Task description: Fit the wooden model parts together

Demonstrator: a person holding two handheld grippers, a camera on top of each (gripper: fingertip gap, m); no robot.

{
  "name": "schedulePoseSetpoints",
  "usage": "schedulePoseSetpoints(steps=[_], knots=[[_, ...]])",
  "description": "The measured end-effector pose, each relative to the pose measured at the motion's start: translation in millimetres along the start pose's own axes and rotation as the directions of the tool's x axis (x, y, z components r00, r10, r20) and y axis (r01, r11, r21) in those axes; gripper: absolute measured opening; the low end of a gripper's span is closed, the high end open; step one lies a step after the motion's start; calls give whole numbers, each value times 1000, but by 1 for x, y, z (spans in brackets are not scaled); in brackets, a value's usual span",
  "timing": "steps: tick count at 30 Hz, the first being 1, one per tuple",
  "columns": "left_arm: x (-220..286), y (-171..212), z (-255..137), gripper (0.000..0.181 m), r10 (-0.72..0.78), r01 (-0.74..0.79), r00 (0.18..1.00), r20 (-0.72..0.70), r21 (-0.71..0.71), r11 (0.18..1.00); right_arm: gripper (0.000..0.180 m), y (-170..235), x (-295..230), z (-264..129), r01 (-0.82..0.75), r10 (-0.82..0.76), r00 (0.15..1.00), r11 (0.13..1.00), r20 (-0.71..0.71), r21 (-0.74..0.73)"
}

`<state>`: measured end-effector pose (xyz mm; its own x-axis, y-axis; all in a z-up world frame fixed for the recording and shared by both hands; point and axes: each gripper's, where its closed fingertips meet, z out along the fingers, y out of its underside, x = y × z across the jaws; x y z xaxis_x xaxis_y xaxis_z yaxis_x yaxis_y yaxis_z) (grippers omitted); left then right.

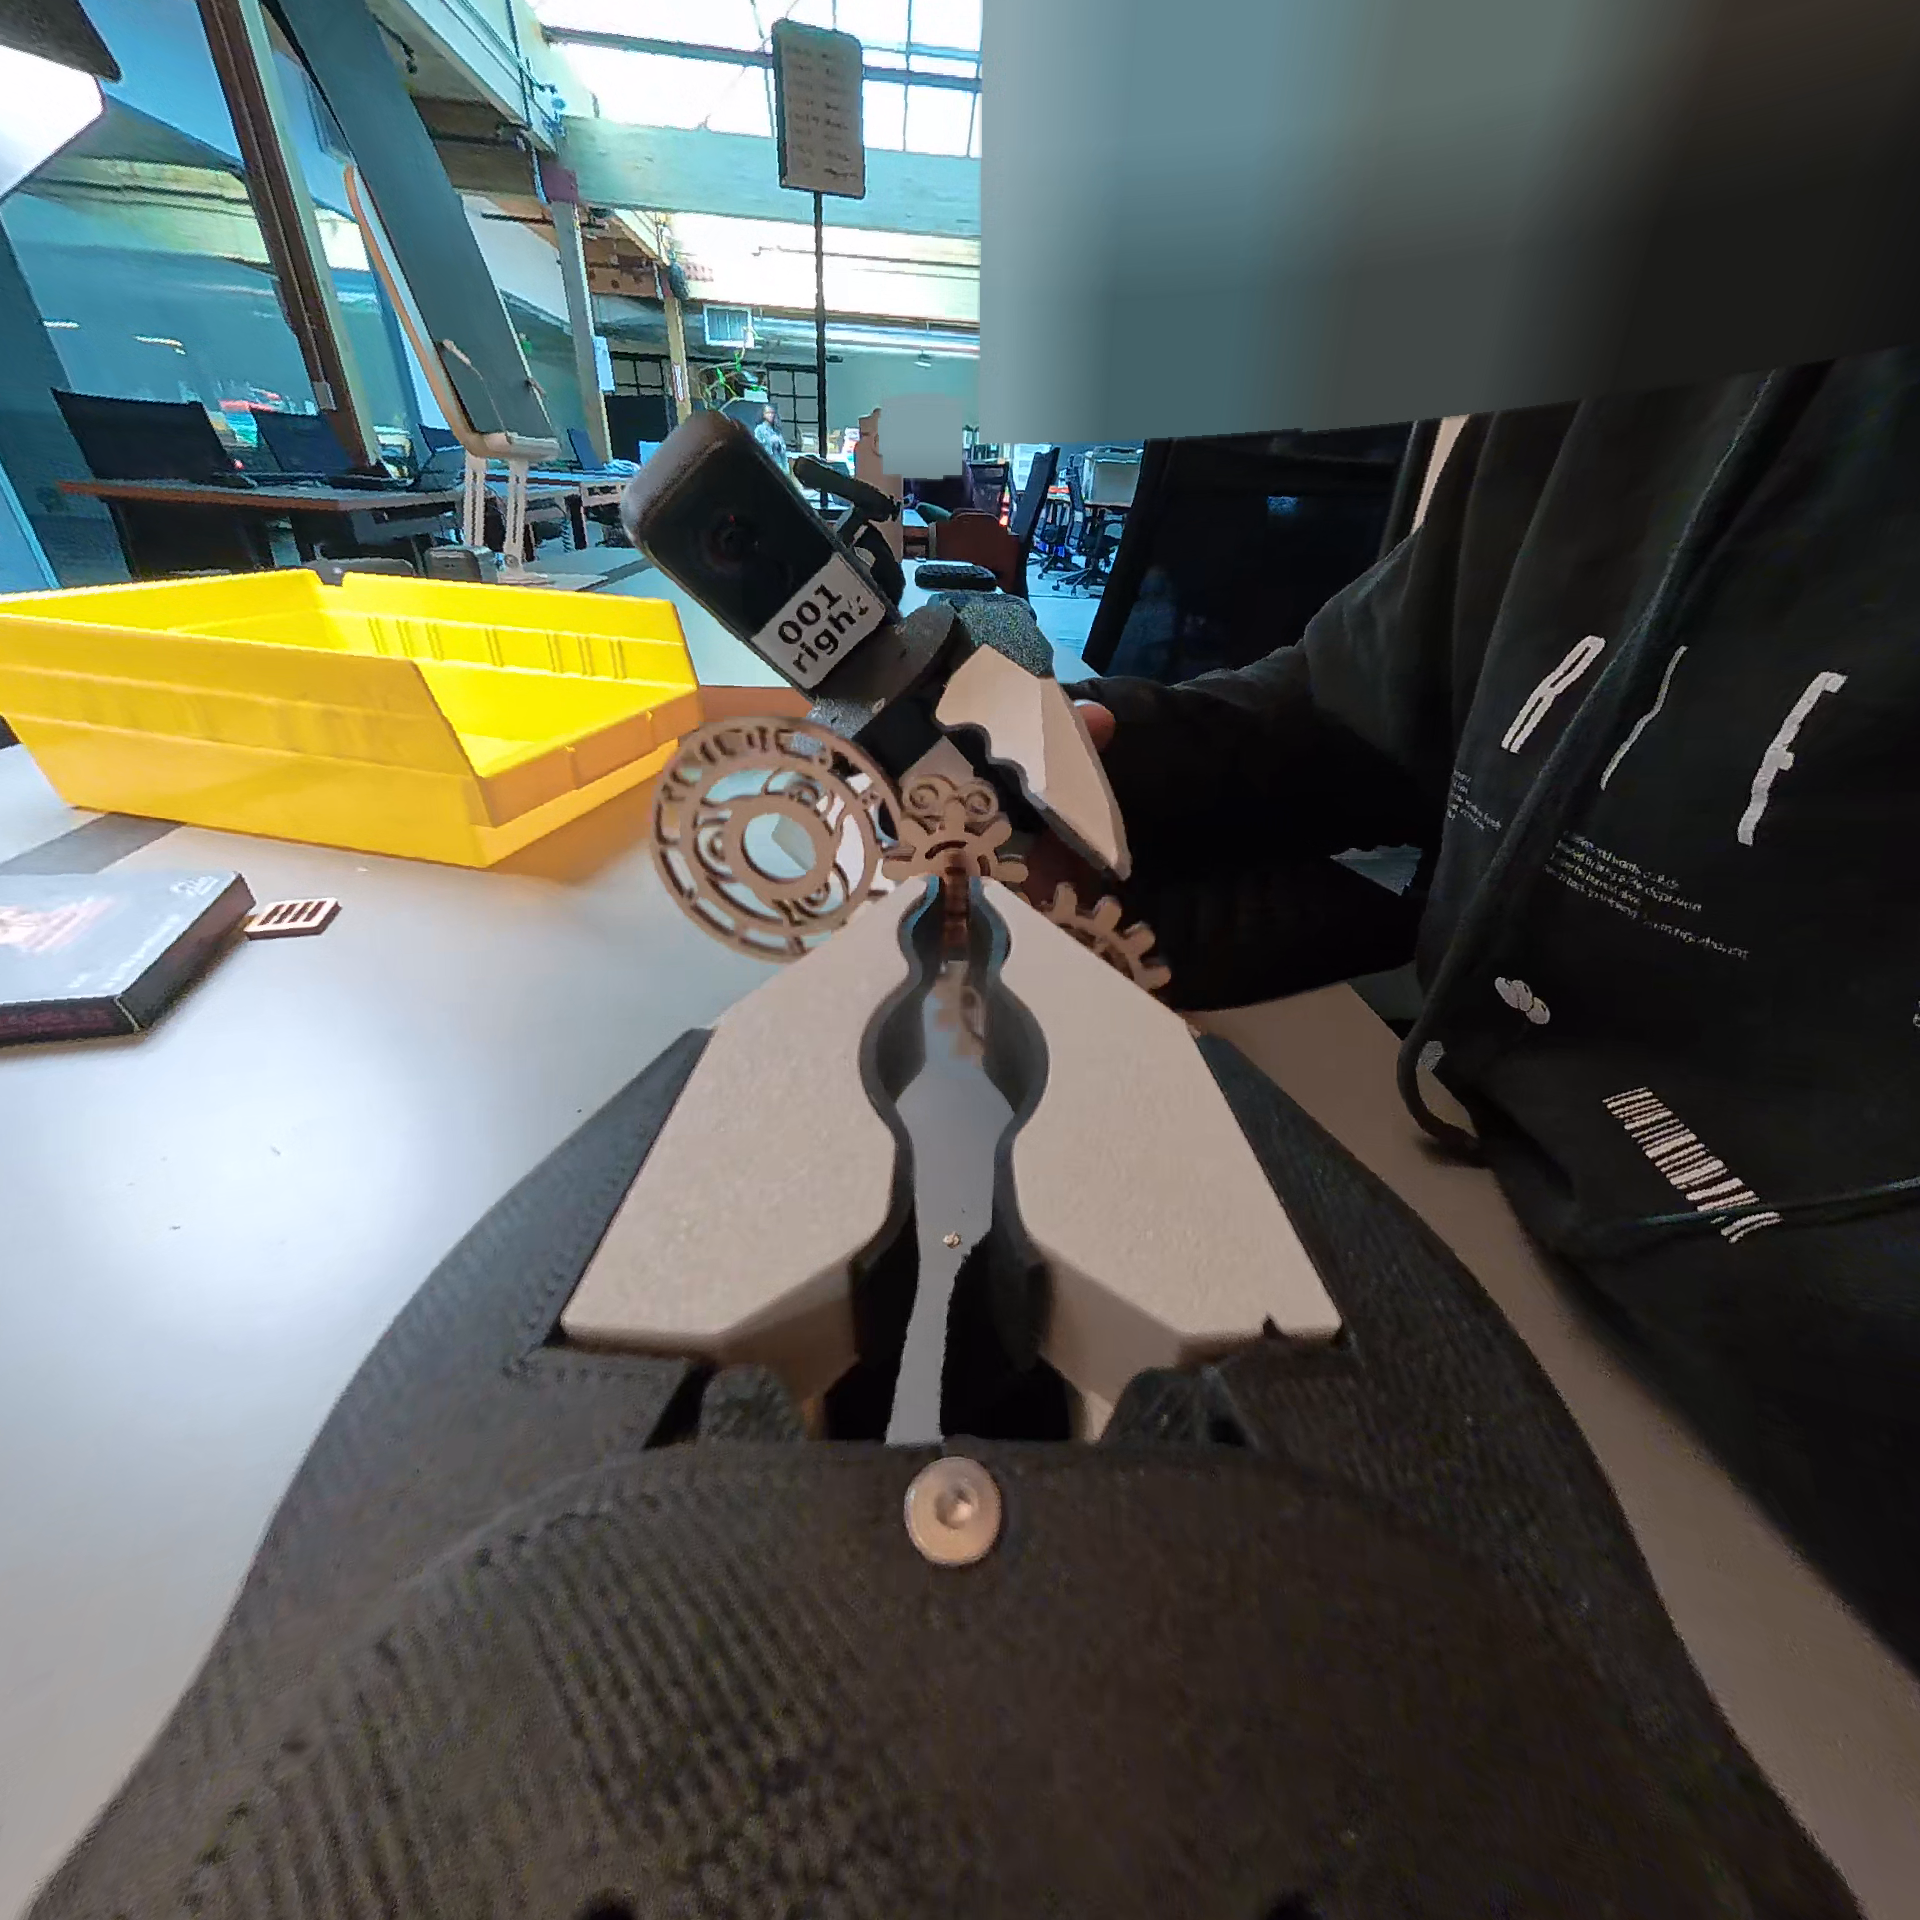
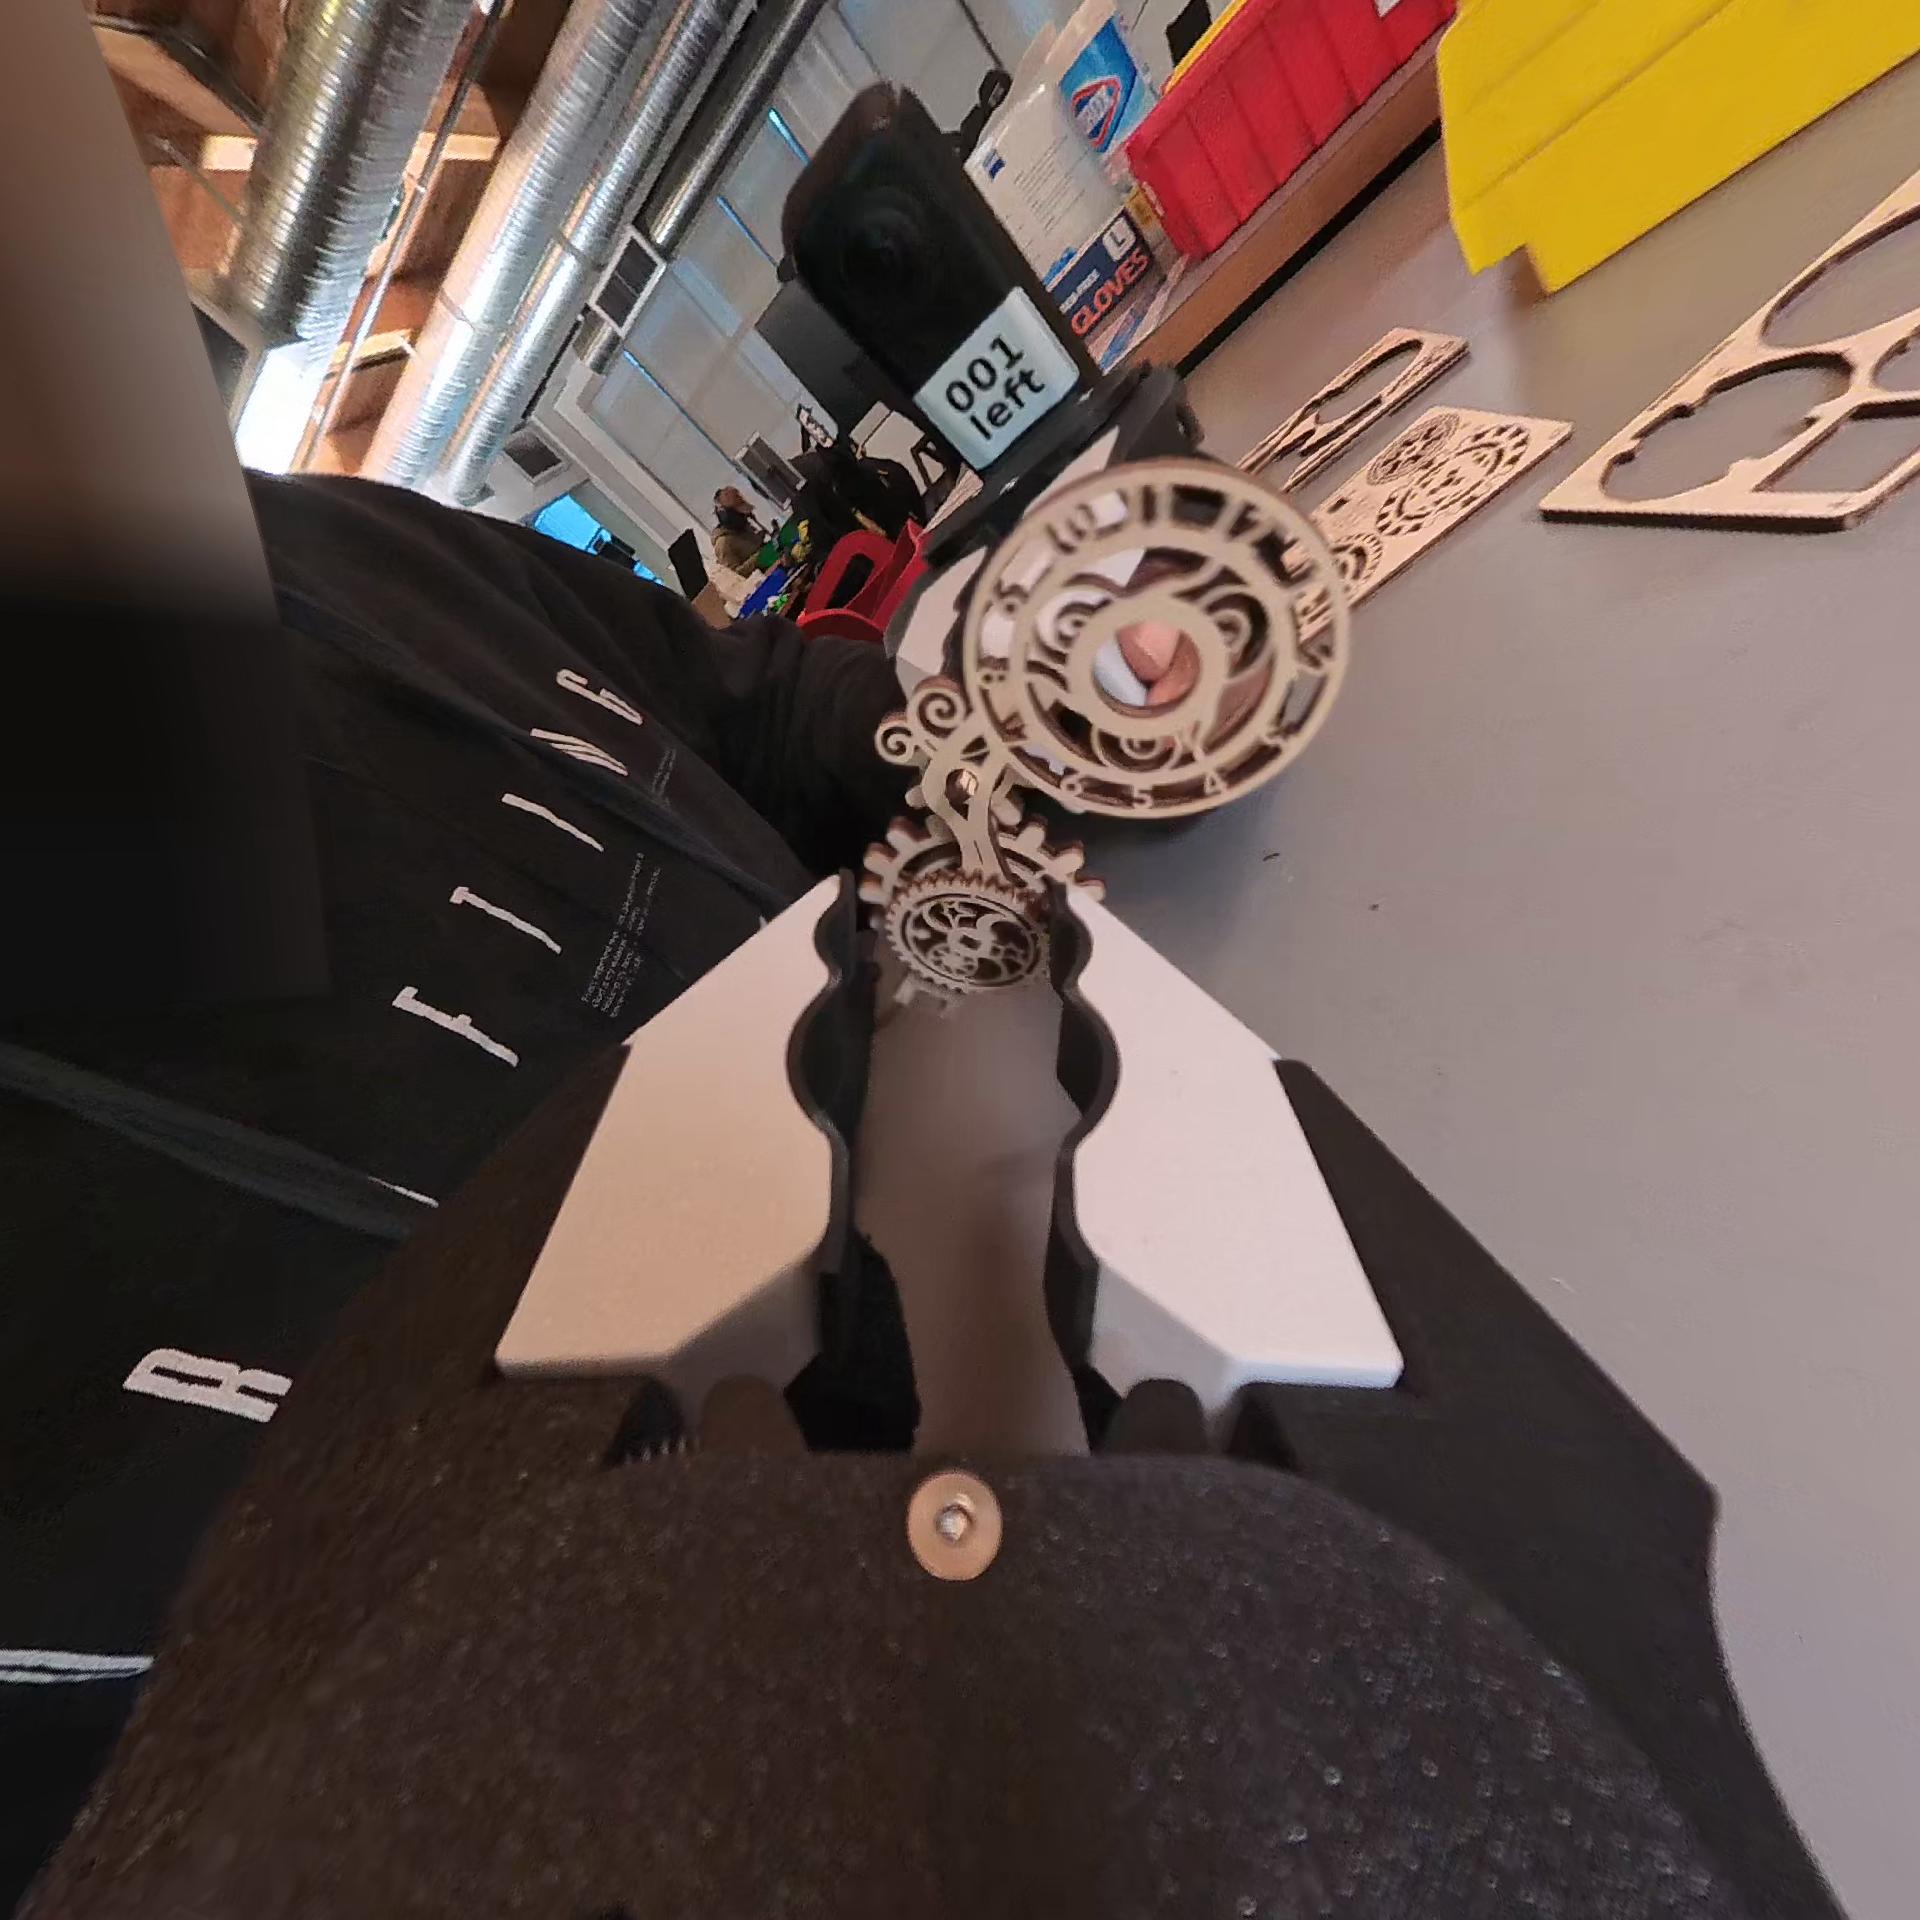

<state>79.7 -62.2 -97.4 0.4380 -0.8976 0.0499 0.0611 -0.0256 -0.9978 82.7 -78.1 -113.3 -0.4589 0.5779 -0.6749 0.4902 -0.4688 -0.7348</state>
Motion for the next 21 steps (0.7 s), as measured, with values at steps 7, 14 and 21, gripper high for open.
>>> schedulePoseSetpoints(steps=[7, 14, 21], knots=[[-2, 9, 2, 1, -15, 15, 1000, 9, -43, 999, 31, -15, 8, -13, 51, -45, 995, 997, -89, 66], [-2, 15, 3, 1, 2, -1, 1000, 10, -79, 997, 20, -8, 15, -4, 6, -1, 995, 999, -97, 46], [0, 22, 3, 3, 119, -113, 993, 21, -176, 978, 15, -3, 14, -3, -136, 136, 991, 990, -8, 49]])
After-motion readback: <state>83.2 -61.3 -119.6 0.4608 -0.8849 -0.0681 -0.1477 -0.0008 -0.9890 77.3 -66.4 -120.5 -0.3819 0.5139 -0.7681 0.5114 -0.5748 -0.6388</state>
